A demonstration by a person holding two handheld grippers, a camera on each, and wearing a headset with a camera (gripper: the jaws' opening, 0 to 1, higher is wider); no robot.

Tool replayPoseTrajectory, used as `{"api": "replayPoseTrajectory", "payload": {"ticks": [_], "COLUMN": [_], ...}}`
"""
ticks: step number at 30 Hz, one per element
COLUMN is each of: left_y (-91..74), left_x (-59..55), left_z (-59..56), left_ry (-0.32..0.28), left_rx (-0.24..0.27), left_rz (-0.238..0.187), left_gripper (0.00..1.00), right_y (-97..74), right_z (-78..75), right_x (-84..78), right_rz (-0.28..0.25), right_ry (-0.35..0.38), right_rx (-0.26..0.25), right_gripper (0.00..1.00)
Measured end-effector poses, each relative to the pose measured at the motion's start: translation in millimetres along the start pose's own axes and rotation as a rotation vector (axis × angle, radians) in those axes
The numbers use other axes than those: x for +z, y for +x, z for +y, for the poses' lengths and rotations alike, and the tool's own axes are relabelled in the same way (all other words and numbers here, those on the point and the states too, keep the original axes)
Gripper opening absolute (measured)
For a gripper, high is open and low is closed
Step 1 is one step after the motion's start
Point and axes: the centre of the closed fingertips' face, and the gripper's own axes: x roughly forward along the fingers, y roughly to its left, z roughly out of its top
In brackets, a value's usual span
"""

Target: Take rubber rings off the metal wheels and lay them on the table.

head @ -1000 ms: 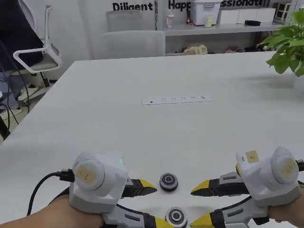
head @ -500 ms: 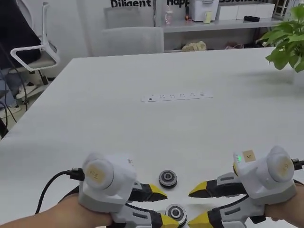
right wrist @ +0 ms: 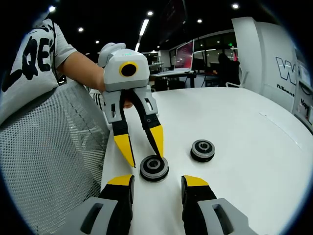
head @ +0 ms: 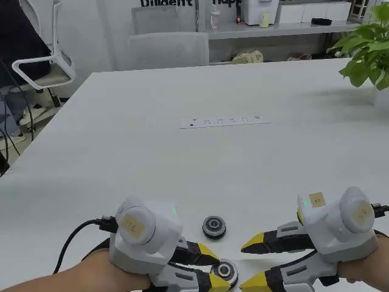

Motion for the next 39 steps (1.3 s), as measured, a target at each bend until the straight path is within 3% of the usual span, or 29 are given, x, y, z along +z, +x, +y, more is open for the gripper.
{"api": "replayPoseTrajectory", "payload": {"ticks": [9,12,16,27,39], "left_y": [1.1,1.8,2.6,3.1,2.0], "left_x": [0.0,-0.6,-1.5,-0.6,-0.8], "left_z": [4.1,6.1,4.7,6.6,6.5], "left_ry": [0.014,0.066,0.107,0.107,0.096], "left_rx": [0.032,0.063,0.064,0.083,0.090], "left_rz": [-0.005,0.011,0.018,0.012,0.004], "left_gripper": [0.12,0.08,0.10,0.08,0.08], "right_y": [2.8,3.3,3.6,8.1,16.4], "right_z": [1.6,1.5,-0.8,-1.2,0.8], "right_x": [0.1,1.4,1.5,1.2,-0.7], "right_rz": [0.005,0.004,0.007,0.022,0.019], "right_ry": [-0.005,-0.004,-0.007,-0.018,0.024], "right_rx": [0.011,0.014,0.013,0.024,0.034], "right_gripper": [0.36,0.37,0.36,0.34,0.29]}}
